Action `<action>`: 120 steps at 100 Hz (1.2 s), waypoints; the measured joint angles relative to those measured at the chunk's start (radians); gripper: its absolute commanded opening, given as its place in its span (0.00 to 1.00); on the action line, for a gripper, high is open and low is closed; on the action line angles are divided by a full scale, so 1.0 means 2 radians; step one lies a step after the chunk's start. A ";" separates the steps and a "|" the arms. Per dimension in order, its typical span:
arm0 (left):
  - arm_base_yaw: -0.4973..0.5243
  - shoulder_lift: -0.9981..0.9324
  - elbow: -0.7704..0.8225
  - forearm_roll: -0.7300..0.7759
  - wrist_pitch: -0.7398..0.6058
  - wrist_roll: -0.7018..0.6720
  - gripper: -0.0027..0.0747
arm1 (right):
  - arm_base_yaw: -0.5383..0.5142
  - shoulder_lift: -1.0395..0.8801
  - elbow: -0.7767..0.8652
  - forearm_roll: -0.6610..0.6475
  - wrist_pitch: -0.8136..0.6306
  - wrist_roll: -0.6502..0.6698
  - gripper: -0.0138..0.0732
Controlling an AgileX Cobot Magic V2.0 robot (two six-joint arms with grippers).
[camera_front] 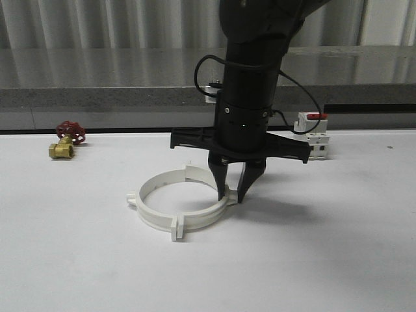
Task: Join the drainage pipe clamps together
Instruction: 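Lower the clamp half so its ends meet the placed half's ends, then open the right gripper and raise it away from the ring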
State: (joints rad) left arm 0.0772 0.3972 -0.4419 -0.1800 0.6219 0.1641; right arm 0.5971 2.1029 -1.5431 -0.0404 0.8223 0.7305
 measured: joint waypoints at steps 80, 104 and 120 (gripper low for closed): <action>0.000 0.000 0.000 0.000 0.000 0.000 0.01 | 0.000 0.003 -0.001 0.024 0.000 -0.008 0.72; 0.000 0.000 0.000 0.000 0.000 0.000 0.01 | -0.001 -0.030 -0.001 0.012 -0.002 -0.039 0.72; 0.000 0.000 0.000 0.000 0.000 0.000 0.01 | -0.012 -0.059 -0.009 0.012 0.001 -0.072 0.72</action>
State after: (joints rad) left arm 0.0772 0.3972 -0.4419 -0.1800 0.6219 0.1641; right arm 0.5735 1.9854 -1.5612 -0.0173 0.8241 0.5874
